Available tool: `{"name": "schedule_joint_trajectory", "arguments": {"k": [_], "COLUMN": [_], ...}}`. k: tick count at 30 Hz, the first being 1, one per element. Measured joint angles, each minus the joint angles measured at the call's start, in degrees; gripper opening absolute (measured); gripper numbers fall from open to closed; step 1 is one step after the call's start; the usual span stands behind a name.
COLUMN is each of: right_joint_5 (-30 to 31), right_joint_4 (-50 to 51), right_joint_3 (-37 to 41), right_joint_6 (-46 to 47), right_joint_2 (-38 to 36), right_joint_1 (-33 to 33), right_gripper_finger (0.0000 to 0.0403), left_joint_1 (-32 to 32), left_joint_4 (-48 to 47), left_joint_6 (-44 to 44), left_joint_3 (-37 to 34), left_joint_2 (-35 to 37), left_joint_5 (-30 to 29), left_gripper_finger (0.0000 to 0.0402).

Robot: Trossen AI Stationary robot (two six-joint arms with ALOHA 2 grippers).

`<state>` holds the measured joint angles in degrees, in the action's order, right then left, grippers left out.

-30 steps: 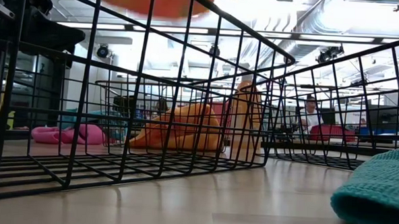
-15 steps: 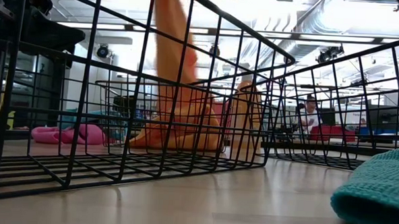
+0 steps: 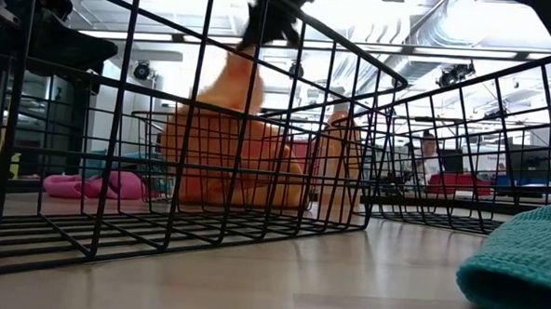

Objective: Sort microfiber towel by color & place in baskets
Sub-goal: Put the yellow microfiber cloth into the gold basket

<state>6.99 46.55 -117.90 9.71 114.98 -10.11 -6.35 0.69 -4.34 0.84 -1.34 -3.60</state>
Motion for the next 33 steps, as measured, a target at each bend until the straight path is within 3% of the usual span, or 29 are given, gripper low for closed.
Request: {"name": "schedule_joint_trajectory", "arguments": {"k": [7,12,20,23,28,33], "right_joint_5": [7.50,12.83,6.98,5.53,2.92,-4.00], "right_joint_4": [-5.10,-7.92,-7.49,-6.31,-4.46,-0.12], "right_joint_3": [10.11,12.92,13.89,13.89,13.63,9.87], "right_joint_6": [14.16,24.78,25.94,27.77,30.09,22.44], "right_joint_2": [-0.05,-0.11,-0.09,-0.07,-0.07,-1.06], "right_joint_1": [-2.74,-2.19,0.69,0.07,-1.12,-1.16], "right_gripper_finger": [0.0000,0.0000,0.0019,0.0061,0.0176,0.0281], "left_joint_1": [0.00,-0.02,-0.01,-0.01,-0.01,0.00], "left_joint_4": [0.02,0.04,0.02,0.04,0.04,0.03], "left_joint_6": [0.00,0.00,-0.01,-0.01,0.00,0.00], "left_joint_3": [0.00,0.00,0.00,0.00,0.00,-0.02], "left_joint_2": [0.02,0.02,0.01,0.01,0.01,0.02], "left_joint_5": [-0.01,-0.01,-0.01,-0.01,-0.01,-0.01], "left_gripper_finger": [0.0000,0.0000,0.0000,0.0000,0.0000,0.0000]}}
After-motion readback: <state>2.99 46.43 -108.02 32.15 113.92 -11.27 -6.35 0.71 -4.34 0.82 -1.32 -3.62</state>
